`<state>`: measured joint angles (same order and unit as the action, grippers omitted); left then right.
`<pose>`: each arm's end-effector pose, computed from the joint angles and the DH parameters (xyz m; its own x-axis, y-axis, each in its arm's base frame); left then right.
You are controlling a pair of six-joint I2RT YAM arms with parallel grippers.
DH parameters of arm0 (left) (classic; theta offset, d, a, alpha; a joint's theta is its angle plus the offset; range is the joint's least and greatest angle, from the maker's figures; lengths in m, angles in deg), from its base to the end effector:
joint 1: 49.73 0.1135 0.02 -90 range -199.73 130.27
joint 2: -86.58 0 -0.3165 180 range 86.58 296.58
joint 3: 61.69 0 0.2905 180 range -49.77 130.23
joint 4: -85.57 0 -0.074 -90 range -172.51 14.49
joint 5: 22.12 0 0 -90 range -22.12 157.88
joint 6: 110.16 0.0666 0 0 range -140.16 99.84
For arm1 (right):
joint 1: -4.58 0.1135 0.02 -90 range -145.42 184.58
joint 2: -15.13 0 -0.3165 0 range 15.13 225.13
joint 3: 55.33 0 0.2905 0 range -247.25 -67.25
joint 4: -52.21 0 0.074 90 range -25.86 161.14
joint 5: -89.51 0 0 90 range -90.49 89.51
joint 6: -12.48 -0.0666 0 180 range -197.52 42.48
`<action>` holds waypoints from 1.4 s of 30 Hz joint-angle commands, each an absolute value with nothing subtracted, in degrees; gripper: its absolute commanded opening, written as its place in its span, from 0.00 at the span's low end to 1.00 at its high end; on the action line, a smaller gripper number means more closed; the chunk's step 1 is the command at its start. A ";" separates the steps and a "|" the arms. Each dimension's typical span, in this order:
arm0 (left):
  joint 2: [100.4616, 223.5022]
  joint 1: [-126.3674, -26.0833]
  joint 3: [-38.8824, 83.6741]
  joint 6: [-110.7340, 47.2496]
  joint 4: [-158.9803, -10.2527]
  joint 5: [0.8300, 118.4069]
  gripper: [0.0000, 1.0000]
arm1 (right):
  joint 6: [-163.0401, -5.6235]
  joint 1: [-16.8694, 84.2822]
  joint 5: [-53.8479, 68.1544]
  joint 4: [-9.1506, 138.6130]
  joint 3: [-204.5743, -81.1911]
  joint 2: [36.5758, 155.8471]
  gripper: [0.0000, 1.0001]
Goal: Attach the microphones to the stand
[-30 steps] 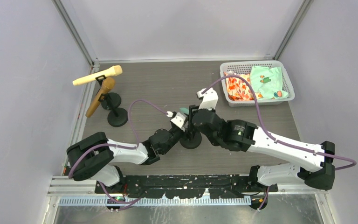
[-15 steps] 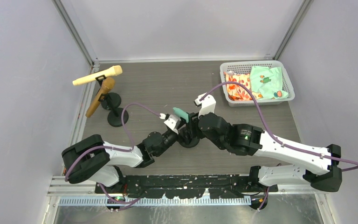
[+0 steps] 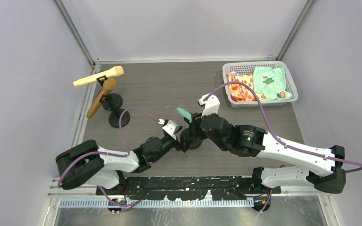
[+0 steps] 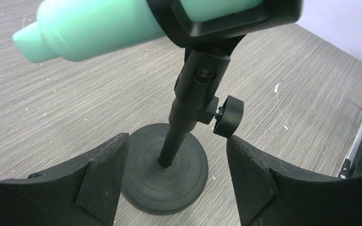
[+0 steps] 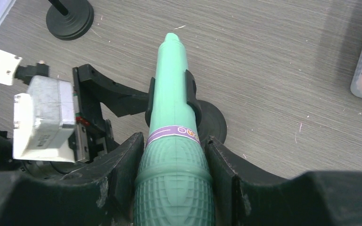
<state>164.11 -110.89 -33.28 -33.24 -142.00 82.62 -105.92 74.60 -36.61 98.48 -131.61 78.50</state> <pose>0.1500 -0.2372 0.1991 -0.1767 -0.1329 -0.9753 0.7027 0.6768 -0.2195 0.1285 0.2385 0.3911 -0.4463 -0.1032 -0.8889 -0.4304 0.8956 0.1121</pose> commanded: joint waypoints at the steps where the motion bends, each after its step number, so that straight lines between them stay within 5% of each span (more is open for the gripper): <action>1: 157.87 -110.98 -33.80 -31.62 -138.58 85.31 0.77 | -105.73 75.02 -36.58 95.46 -135.62 76.70 0.45; 14: 148.58 -110.98 -33.28 -31.34 -123.76 88.25 0.77 | -99.15 75.11 -28.01 91.08 -140.68 72.13 0.67; 30: 150.60 -110.99 -31.83 -30.83 -132.28 83.83 0.77 | -104.39 75.06 -31.67 96.74 -129.29 55.06 0.68; 42: 147.56 -110.81 -29.47 -27.45 -130.94 84.47 0.75 | -105.09 75.06 -32.61 99.38 -127.56 53.27 0.68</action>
<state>146.21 -111.15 -33.28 -30.56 -128.12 83.39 -104.48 74.75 -31.36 99.84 -127.63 53.04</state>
